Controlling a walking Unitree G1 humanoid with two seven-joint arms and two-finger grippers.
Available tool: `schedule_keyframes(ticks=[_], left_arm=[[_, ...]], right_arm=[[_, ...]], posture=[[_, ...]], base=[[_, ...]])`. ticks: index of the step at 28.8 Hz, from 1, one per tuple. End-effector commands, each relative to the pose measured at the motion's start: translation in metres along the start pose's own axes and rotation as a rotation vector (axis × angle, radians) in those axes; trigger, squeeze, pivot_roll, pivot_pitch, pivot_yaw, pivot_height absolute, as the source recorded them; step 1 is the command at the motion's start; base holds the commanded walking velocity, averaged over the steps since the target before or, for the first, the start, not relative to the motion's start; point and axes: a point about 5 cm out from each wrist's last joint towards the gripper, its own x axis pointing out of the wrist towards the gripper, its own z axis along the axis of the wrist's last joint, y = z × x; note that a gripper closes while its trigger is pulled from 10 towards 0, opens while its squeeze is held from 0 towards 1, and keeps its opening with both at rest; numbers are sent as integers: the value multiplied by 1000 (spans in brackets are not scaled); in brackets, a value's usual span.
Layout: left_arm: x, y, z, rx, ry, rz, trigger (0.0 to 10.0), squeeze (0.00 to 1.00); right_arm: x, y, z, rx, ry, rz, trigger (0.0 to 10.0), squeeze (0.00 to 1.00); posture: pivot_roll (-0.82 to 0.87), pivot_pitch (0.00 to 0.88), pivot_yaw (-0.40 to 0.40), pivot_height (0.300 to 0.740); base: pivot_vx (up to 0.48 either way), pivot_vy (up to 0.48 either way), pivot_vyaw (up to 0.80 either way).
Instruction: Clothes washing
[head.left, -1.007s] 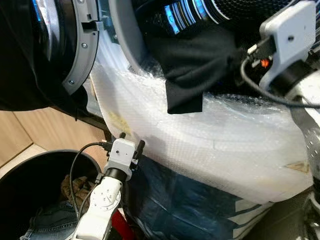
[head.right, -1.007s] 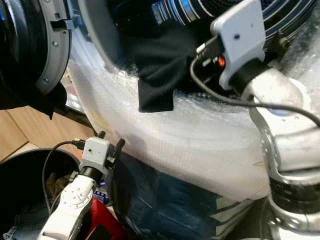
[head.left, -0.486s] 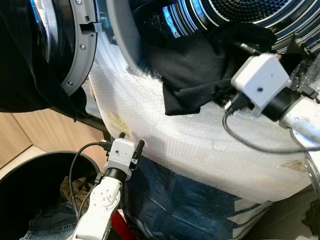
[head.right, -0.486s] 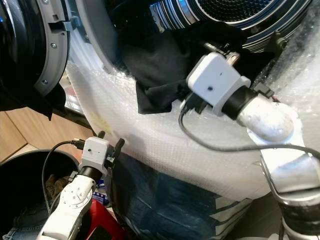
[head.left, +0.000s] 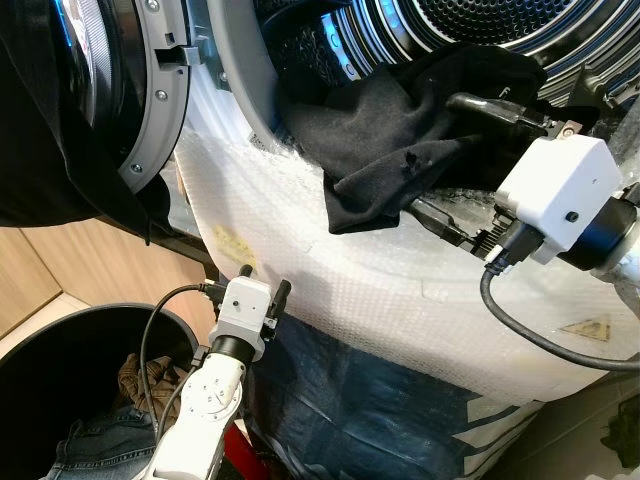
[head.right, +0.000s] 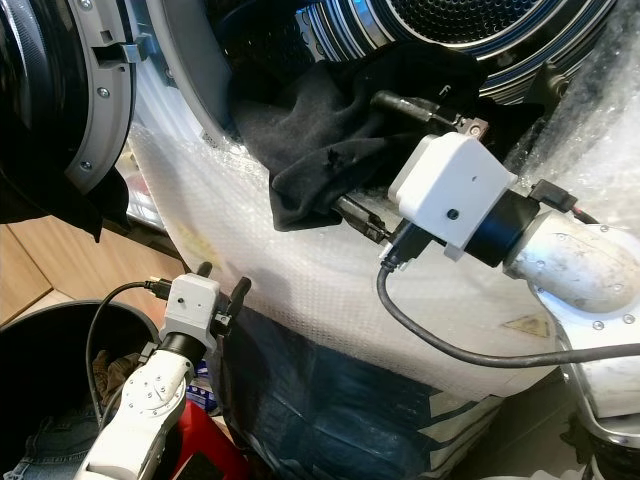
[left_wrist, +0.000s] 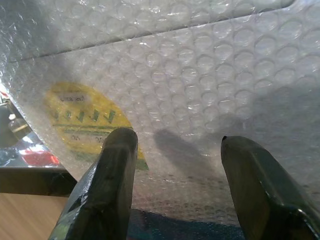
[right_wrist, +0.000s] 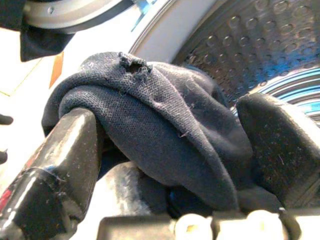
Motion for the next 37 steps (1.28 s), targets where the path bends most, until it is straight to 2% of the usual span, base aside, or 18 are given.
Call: schedule_keyframes(ticks=[1,4,5,6,7,12,24,37], left_arm=[[1,-1,2,8,-2,-10,10000,0],[1,0,2,10,-3,-8,10000,0],[1,0,2,10,-3,-6,10000,0],[1,0,3,9,-4,-6,10000,0],[2,0,3,10,-5,-10,10000,0],[2,0,3,9,-7,-10,10000,0],[3,-1,4,9,-10,-10,10000,0],[3,0,4,8,-11,-5,10000,0]], right_arm=[[-3,-3,4,-7,-20,4,10000,0],[-5,-4,5,-15,-19,6,10000,0],[-5,-5,5,-14,-20,-2,4784,0],[-5,-5,5,-14,-24,-5,1137,0],[-4,-5,5,-10,-29,-9,0,0],[0,0,10,12,-67,6,0,0],[4,0,10,26,-90,-1,0,0],[17,4,13,39,-137,17,0,0]], posture=[[-101,97,-41,740],[-101,95,-41,740],[-102,94,-41,740],[-103,93,-41,740],[-102,94,-40,740],[-99,93,-40,740],[-92,89,-46,740],[-81,77,-50,740]], base=[[0,0,0],[0,0,0],[0,0,0],[0,0,0],[0,0,0],[0,0,0],[0,0,0],[0,0,0]])
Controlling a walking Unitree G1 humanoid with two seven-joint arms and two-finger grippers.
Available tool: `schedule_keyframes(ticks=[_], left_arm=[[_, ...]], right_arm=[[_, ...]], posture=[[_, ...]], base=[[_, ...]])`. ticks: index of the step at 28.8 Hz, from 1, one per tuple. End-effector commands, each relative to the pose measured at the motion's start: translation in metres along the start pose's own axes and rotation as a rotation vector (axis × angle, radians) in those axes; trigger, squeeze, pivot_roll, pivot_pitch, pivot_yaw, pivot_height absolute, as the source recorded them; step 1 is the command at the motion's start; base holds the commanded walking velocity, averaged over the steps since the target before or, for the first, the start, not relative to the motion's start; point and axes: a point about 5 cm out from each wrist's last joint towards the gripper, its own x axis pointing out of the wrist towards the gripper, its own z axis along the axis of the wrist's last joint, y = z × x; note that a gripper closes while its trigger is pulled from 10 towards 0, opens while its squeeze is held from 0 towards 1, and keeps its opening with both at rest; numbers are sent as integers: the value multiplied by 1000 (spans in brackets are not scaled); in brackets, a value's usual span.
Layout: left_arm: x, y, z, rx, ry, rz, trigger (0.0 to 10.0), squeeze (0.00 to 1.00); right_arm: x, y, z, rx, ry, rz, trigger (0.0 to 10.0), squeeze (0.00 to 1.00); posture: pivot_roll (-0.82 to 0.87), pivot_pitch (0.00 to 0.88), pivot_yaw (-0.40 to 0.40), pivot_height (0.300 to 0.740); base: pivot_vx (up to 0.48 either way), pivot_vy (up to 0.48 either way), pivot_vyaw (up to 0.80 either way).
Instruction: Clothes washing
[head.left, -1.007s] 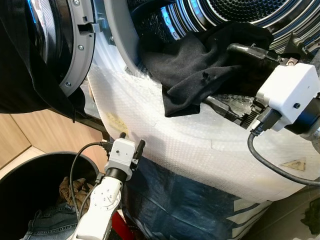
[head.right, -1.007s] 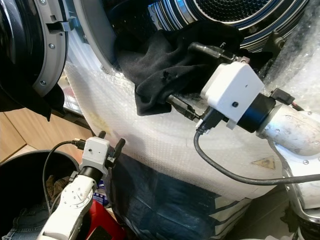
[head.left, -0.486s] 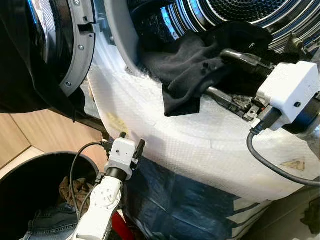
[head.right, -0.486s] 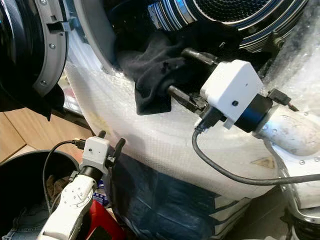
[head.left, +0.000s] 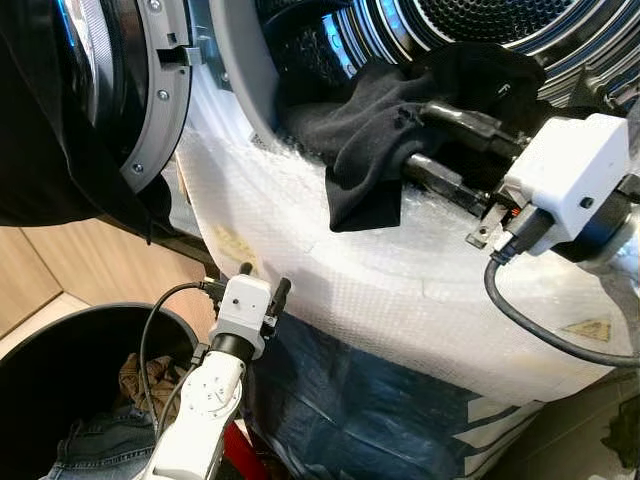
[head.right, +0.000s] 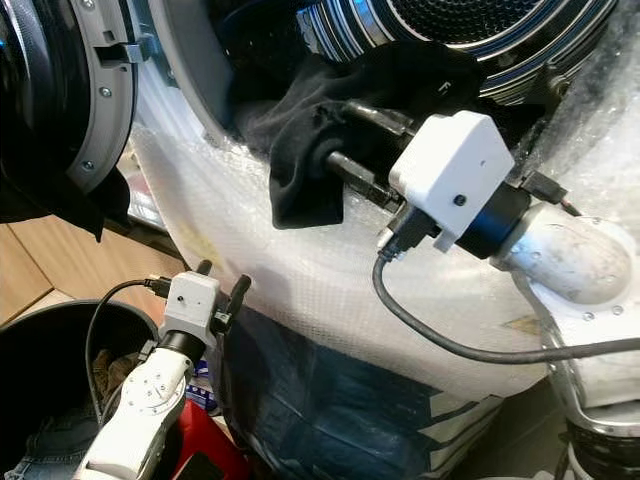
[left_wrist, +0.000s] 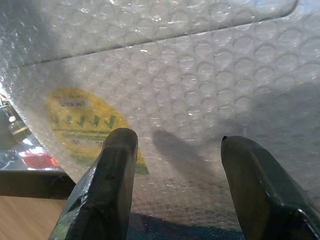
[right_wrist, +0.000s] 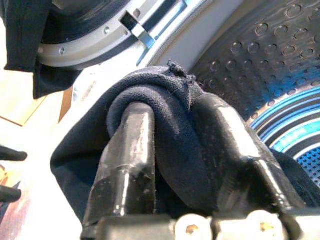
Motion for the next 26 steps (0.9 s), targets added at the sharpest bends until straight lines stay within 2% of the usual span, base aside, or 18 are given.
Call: schedule_keyframes(ticks=[1,9,12,14,15,21,22,24,26], left_arm=[[1,-1,2,8,-4,-5,10000,0],[1,0,2,11,-7,-4,10000,0],[1,1,2,13,-8,-2,10000,0],[1,2,3,12,-7,1,10000,0],[1,2,3,12,-7,1,10000,0],[1,1,3,6,-6,6,10000,0],[1,1,3,6,-6,6,10000,0],[0,2,3,3,-2,12,10000,0],[0,2,3,3,1,12,10000,0]], right_arm=[[4,1,6,-6,-39,11,0,0],[22,4,5,123,-135,38,0,0],[33,-2,1,148,-158,44,0,0],[45,-13,2,212,-219,33,0,0],[45,-13,2,212,-219,33,0,0],[74,-46,-10,274,-219,-15,0,0],[74,-46,-10,274,-219,-15,0,0],[91,-81,-17,332,-170,-152,0,0],[96,-96,-19,360,-131,-231,0,0]], posture=[[-80,75,-51,740],[-64,56,-52,740],[-57,50,-54,740],[-55,51,-55,740],[-55,51,-55,740],[-45,66,-62,740],[-45,66,-62,740],[-50,74,-60,740],[-54,74,-58,740]], base=[[0,0,0],[0,0,0],[0,0,0],[0,0,0],[0,0,0],[0,0,0],[0,0,0],[0,0,0],[0,0,0]])
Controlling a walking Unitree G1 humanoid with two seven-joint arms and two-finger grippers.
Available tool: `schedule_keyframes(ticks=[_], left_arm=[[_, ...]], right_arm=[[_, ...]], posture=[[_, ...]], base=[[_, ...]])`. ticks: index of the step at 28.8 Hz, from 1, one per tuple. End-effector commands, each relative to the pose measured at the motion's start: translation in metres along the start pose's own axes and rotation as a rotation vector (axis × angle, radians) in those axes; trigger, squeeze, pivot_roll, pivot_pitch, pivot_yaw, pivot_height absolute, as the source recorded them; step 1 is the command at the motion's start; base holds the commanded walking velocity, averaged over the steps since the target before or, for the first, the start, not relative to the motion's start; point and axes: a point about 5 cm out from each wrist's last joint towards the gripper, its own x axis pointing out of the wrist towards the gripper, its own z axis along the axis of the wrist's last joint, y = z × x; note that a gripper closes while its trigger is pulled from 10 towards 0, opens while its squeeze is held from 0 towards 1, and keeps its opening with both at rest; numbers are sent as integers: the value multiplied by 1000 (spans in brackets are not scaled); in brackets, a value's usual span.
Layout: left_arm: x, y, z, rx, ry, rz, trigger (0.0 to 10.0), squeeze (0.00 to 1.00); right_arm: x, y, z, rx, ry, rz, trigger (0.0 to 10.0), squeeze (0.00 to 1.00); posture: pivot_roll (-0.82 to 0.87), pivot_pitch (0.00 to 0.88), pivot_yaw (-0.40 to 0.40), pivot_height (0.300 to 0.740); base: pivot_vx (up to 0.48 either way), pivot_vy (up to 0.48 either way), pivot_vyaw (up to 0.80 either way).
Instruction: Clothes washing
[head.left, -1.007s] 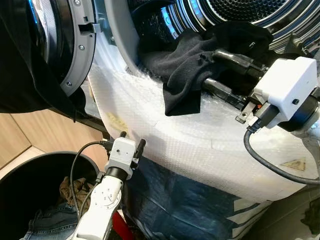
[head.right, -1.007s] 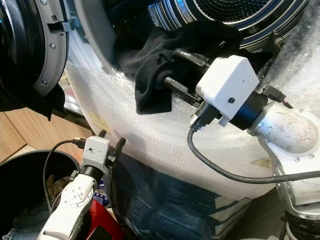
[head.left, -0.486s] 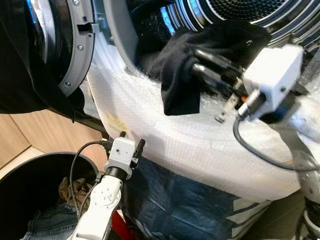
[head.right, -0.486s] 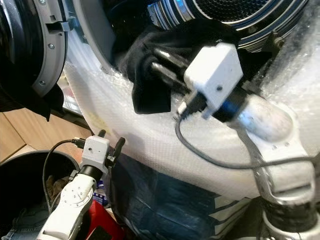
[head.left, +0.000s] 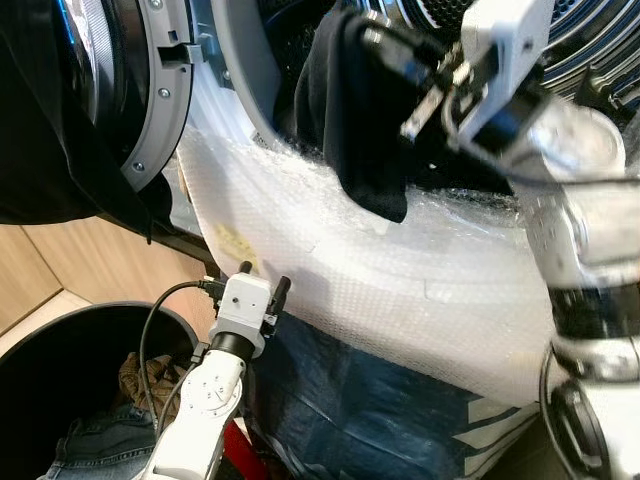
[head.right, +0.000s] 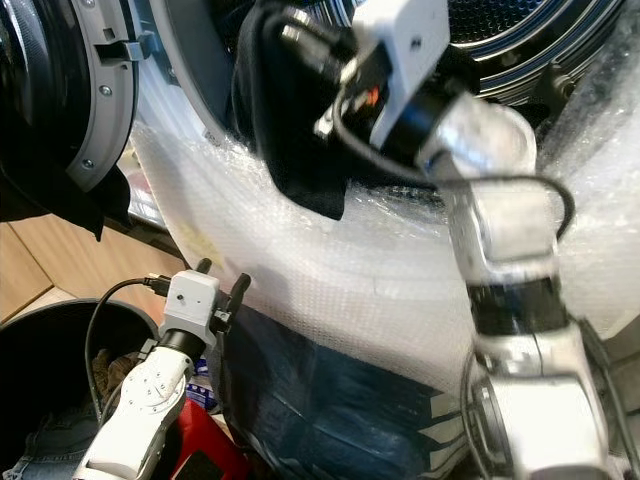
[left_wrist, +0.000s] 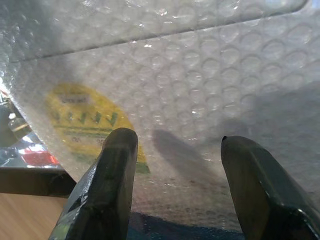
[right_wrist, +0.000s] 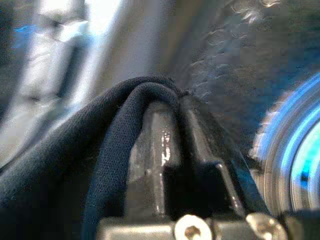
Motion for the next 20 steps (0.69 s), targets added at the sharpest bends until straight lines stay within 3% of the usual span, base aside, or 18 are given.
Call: schedule_keyframes(ticks=[1,2,3,7,9,10,13,18,19,20], left_arm=[[-1,1,0,8,8,5,10000,0],[-1,1,0,7,10,4,10000,0],[-1,1,0,7,10,4,10000,0],[-1,-1,0,3,12,4,10000,0],[-1,-2,0,-2,15,4,10000,0],[-1,-2,0,-2,15,4,10000,0],[-1,-5,-1,-9,17,3,10000,0],[0,-6,-1,-12,16,0,10000,0],[0,-7,-1,-12,16,0,10000,0],[0,-7,0,-12,16,0,10000,0]], right_arm=[[4,-21,2,13,35,-138,0,0],[8,-39,5,26,96,-264,0,0],[8,-39,5,26,96,-264,0,0],[0,-69,8,51,219,-542,0,0],[-12,-86,13,50,241,-732,0,0],[-12,-86,13,50,241,-732,0,0],[-25,-103,26,17,226,-958,0,0],[-15,-93,20,25,254,-897,0,0],[-10,-88,15,33,267,-865,1490,0],[-8,-85,11,38,276,-846,1490,0]], posture=[[-57,76,-58,740],[-57,75,-58,740],[-57,75,-58,740],[-66,77,-64,740],[-78,78,-66,740],[-78,78,-66,740],[-88,78,-70,740],[-85,76,-74,740],[-83,76,-75,740],[-82,76,-76,740]], base=[[0,0,0],[0,0,0],[0,0,0],[0,0,0],[0,0,0],[0,0,0],[0,0,0],[0,0,0],[0,0,0],[0,0,0]])
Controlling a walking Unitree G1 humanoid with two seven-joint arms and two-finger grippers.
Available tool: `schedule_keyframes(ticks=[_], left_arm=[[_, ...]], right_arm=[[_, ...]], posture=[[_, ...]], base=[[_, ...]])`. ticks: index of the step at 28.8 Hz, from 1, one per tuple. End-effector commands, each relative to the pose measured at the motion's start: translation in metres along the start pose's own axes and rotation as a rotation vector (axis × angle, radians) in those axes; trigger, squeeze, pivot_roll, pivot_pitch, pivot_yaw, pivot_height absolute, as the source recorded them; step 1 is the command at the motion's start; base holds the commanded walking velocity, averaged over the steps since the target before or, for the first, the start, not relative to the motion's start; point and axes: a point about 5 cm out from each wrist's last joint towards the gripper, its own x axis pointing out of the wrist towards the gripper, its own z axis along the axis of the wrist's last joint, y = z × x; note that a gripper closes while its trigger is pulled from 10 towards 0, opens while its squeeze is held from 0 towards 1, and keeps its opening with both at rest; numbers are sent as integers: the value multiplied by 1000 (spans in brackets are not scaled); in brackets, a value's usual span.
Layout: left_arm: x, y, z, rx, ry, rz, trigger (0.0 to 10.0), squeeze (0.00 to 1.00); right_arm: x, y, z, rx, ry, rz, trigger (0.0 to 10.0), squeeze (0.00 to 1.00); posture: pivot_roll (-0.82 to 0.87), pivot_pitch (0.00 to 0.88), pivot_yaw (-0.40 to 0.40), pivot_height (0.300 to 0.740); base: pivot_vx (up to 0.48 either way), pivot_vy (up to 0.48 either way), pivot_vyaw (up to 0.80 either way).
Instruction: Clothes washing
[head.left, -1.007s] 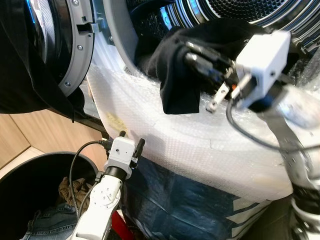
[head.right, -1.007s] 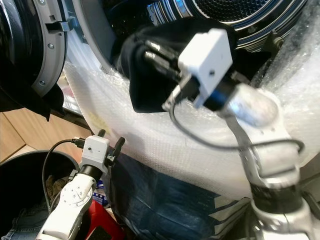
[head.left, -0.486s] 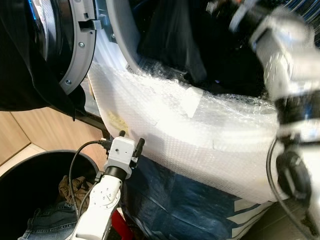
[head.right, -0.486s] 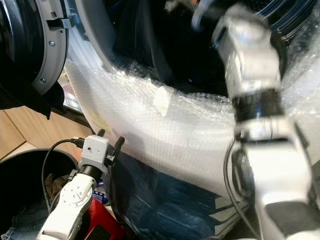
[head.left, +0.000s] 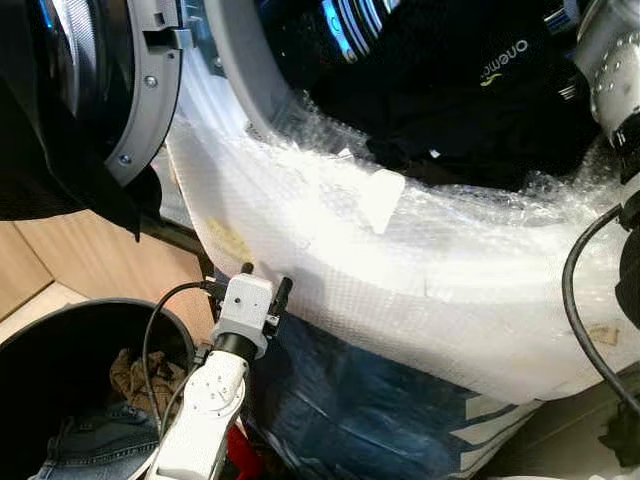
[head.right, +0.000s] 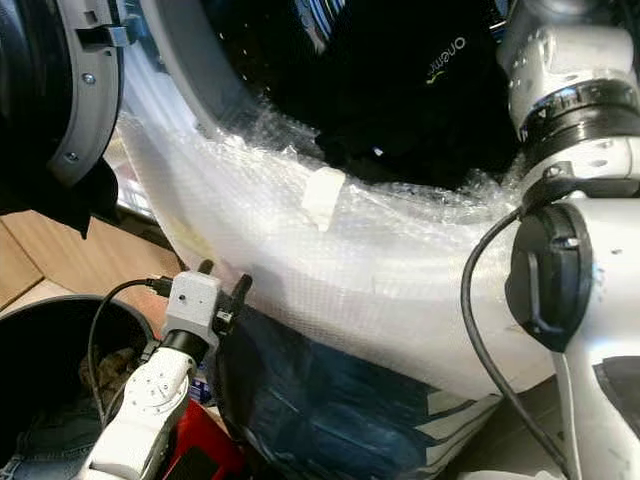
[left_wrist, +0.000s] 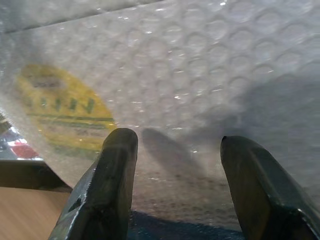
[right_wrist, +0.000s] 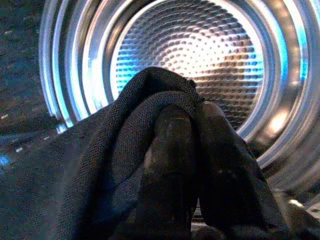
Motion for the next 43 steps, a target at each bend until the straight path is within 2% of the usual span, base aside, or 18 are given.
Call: schedule_keyframes(ticks=[1,6,9,10,11,12,13,20,23,27,28,36,37,38,39,41,42,43], left_arm=[[0,-2,0,6,5,1,10000,0],[-1,0,-1,7,10,7,10000,0],[-2,0,-1,9,12,7,10000,0],[-2,0,-2,9,13,6,10000,0],[-2,-1,-2,9,14,4,10000,0],[-2,-1,-2,9,15,2,10000,0],[-1,-2,-2,10,15,-1,10000,0],[-1,-2,-2,12,14,-13,10000,0],[-1,-2,-2,13,14,-17,10000,0],[-1,-3,-2,11,15,-22,10000,0],[-1,-5,-2,11,15,-31,10000,0],[-1,-5,-2,11,13,-34,10000,0],[-1,-5,-2,12,14,-37,10000,0],[-2,-5,-3,13,14,-37,10000,0],[-2,-5,-3,13,14,-38,10000,0],[-2,-5,-3,13,14,-39,10000,0],[-2,-4,-2,15,12,-41,10000,0],[-1,-4,-2,15,10,-41,10000,0]], right_arm=[[0,14,-3,-1,18,63,10000,0],[-2,31,-22,-49,56,156,10000,0],[-3,34,-26,-65,59,184,10000,0],[-3,34,-27,-71,59,187,10000,290],[-3,33,-28,-78,58,183,10000,290],[-3,31,-30,-95,54,180,10000,929],[-4,30,-34,-103,61,190,10000,1000],[-8,23,-43,-88,59,203,10000,1000],[-17,21,-33,12,-4,219,10000,1000],[-28,22,-26,28,-52,247,10000,1000],[-39,24,-25,22,-77,284,10000,988],[-74,8,-28,50,-53,303,10000,996],[-83,8,-26,77,-59,341,10000,412],[-88,9,-25,88,-64,365,10000,412],[-91,10,-25,94,-66,381,10000,0],[-98,12,-21,148,-95,422,10000,0],[-110,18,-18,198,-110,515,10000,0],[-117,23,-18,187,-114,567,10000,0]], posture=[[-80,76,-78,740],[-76,80,-81,740],[-78,78,-82,740],[-80,80,-81,740],[-80,79,-81,740],[-81,81,-79,740],[-81,80,-77,740],[-86,78,-71,740],[-89,74,-63,740],[-95,68,-59,740],[-95,64,-59,740],[-88,50,-61,740],[-89,48,-59,740],[-88,46,-58,740],[-88,46,-58,740],[-89,43,-57,740],[-89,39,-55,740],[-90,37,-53,740]], base=[[0,0,0],[0,0,0],[0,0,0],[0,0,0],[0,0,0],[0,0,0],[0,0,0],[0,0,0],[0,0,0],[0,0,0],[0,0,0],[0,0,0],[0,0,0],[0,0,0],[0,0,0],[0,0,0],[0,0,0],[0,0,0]])
